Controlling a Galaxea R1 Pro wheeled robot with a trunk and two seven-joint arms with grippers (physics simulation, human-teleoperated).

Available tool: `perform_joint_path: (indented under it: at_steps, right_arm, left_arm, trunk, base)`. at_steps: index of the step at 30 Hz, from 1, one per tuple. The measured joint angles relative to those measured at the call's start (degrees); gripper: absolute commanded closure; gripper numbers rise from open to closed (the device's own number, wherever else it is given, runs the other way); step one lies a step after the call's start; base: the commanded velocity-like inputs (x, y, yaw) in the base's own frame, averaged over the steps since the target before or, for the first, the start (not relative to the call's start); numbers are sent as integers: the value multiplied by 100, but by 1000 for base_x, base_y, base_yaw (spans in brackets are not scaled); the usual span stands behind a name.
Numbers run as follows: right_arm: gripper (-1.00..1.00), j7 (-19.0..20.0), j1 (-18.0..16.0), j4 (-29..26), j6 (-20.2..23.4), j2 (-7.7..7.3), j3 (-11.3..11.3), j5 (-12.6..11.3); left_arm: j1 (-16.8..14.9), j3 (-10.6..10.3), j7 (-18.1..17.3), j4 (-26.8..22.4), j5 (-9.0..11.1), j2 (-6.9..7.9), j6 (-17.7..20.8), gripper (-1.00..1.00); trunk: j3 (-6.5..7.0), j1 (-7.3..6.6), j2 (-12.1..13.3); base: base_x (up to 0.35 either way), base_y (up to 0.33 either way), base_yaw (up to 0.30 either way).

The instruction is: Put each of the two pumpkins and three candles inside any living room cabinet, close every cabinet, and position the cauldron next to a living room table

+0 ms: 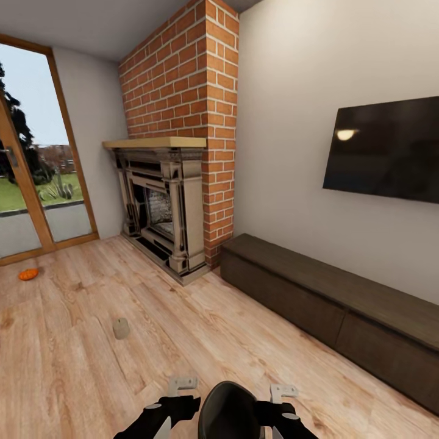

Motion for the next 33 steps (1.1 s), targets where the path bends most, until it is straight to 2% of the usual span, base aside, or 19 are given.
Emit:
perform_joint_path:
  at_steps: [21,25,33]
  right_arm:
    - [-100,0,0,31,-56,17,4,7]
    - [-100,0,0,40,-64,22,7,9]
    - [-100,30,0,42,-65,26,8,14]
  left_arm:
    - [3,2,-35,0,8,-7,25,-100]
    - [5,3,-274,1,8,-7,18,-100]
    - [3,5,-343,2,8,-7,16,-100]
  trunk:
    - [-377,461,-842]
    - [-449,549,-1003]
    - [-593,725,-1324]
  base:
    - [0,0,0]
    - [0,0,0]
    - [0,0,0]
